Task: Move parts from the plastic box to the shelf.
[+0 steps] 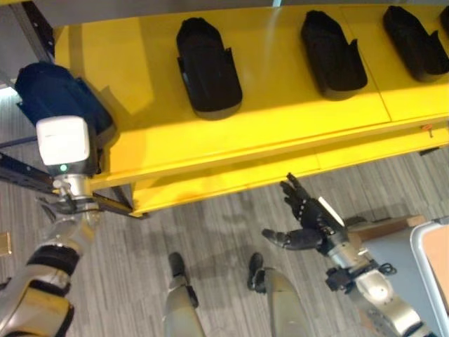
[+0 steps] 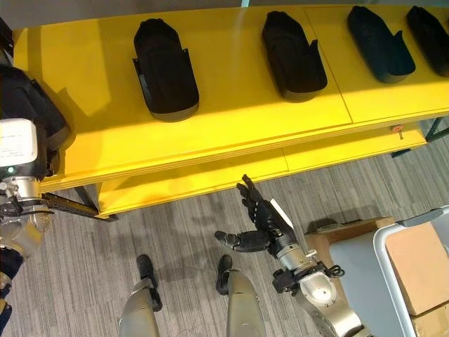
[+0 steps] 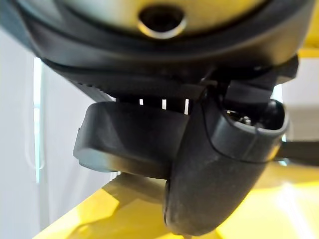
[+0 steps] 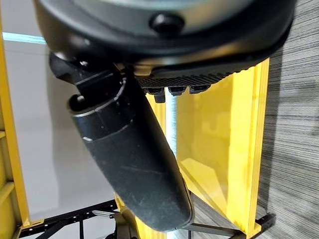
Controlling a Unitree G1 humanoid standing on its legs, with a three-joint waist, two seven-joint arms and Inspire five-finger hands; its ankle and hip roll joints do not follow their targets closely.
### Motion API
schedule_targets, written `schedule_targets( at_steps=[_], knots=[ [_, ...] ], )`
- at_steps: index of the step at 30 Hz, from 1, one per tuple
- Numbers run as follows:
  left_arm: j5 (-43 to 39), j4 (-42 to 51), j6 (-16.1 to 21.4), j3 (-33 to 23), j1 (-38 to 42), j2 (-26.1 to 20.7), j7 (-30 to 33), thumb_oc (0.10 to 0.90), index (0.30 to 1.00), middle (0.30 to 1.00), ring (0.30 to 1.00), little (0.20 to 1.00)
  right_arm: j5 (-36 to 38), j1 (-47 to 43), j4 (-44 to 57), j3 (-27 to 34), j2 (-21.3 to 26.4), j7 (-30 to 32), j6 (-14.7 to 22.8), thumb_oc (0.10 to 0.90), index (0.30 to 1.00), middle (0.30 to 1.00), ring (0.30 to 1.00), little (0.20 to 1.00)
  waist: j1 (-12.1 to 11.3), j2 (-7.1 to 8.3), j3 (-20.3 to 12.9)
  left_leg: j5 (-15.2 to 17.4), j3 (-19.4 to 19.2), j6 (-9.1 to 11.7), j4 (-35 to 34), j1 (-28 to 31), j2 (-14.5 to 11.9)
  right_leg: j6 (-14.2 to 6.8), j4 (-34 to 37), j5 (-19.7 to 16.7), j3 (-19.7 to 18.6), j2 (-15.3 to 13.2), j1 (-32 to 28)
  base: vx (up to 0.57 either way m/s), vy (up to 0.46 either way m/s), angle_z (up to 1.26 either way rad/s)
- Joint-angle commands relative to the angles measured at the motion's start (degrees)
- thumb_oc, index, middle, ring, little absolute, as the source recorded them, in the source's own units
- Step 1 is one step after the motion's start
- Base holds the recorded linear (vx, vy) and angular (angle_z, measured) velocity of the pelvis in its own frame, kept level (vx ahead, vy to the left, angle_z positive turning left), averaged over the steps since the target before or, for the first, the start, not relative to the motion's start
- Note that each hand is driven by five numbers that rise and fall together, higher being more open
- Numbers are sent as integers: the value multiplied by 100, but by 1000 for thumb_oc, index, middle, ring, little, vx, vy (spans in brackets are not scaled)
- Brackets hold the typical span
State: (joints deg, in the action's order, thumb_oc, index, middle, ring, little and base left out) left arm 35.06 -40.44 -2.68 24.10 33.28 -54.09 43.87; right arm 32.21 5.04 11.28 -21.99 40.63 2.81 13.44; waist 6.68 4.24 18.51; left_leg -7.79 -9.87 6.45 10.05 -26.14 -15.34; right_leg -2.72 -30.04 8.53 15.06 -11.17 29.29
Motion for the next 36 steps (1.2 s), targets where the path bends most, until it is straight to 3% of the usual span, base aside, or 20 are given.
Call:
schedule_targets(
  at_steps=[1,8,23,36],
  knots=[
    [738,145,275,362,-57,-49,-531,400,300,300,300,300,52,-258,610,319,-30,-119,533,900,1000,1000,1000,1000,128,-11,-361,750,232,299,643,213,-431,-594,671,-1036,-446,-235,186,0,0,0],
    [1161,202,333,829,120,-256,-800,400,300,300,300,300,70,-245,516,379,-81,-168,537,900,1000,1000,1000,1000,147,-78,-433,764,259,295,675,125,-436,-602,656,-1031,-448,-234,239,0,0,0],
    [1171,-408,316,832,7,-79,-926,400,300,300,300,300,62,-161,470,429,-99,-243,529,900,1000,1000,1000,1000,177,-90,-485,753,247,284,724,20,-449,-592,612,-1049,-475,-219,352,0,0,0],
    [1759,-156,576,1445,71,-587,-1194,400,300,300,300,300,195,-232,316,359,-53,-352,532,900,1000,1000,1000,1000,128,-131,-436,765,275,276,771,-16,-430,-611,578,-1051,-476,-249,338,0,0,0]
  ],
)
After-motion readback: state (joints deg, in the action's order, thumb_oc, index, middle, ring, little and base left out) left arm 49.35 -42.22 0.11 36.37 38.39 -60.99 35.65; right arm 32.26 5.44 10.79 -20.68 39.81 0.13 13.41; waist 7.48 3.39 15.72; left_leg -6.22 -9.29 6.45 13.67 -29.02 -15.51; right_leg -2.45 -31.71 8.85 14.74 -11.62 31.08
